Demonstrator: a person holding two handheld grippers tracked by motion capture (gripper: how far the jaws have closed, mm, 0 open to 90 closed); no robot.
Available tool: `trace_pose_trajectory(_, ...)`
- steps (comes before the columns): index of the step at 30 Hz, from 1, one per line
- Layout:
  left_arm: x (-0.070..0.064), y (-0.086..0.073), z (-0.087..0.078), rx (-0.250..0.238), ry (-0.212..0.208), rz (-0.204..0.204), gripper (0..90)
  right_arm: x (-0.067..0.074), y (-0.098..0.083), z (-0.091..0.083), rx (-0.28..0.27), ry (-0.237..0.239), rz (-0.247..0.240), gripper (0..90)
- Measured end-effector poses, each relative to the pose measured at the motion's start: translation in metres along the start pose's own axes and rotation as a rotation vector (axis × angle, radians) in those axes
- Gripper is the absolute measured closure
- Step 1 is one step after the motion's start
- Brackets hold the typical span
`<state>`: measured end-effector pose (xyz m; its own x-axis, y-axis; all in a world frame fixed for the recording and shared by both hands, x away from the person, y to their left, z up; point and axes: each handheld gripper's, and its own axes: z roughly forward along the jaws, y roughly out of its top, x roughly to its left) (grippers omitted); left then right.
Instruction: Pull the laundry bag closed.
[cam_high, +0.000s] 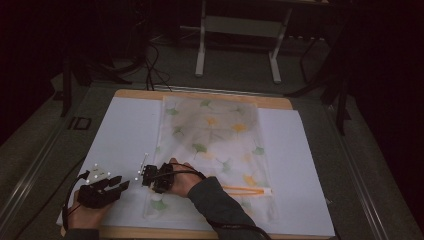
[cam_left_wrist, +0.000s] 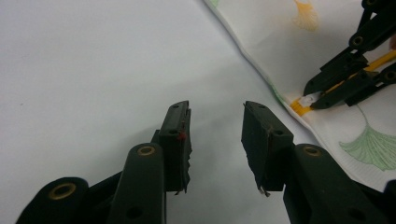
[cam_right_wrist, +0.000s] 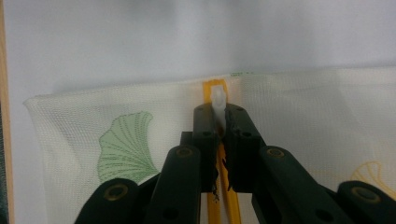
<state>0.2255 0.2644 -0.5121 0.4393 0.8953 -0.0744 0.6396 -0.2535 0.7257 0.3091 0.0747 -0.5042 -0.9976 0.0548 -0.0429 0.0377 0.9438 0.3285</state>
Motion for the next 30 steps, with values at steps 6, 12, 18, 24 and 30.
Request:
trace_pose_trajectory(6,-0.005,0.002,0.002,0.016,-0.053,0.003,62.1,0.001,-0.002,0.000,-0.010,-0.006,-0.004,84.0)
trace_pose_trajectory(12,-0.008,0.003,0.001,0.006,-0.086,-0.003,61.9,0.003,-0.004,-0.002,-0.029,-0.017,-0.014,84.0)
trace_pose_trajectory(18,-0.009,0.004,0.001,0.004,-0.124,-0.021,61.8,0.004,-0.006,-0.007,-0.044,-0.022,-0.008,84.0)
trace_pose_trajectory(24,-0.014,0.006,0.004,0.006,-0.165,-0.026,61.1,0.005,-0.007,-0.011,-0.055,-0.030,-0.015,84.0)
trace_pose_trajectory(30,-0.023,0.010,0.007,0.014,-0.188,-0.022,59.2,0.006,-0.009,-0.012,-0.062,-0.032,-0.017,84.0)
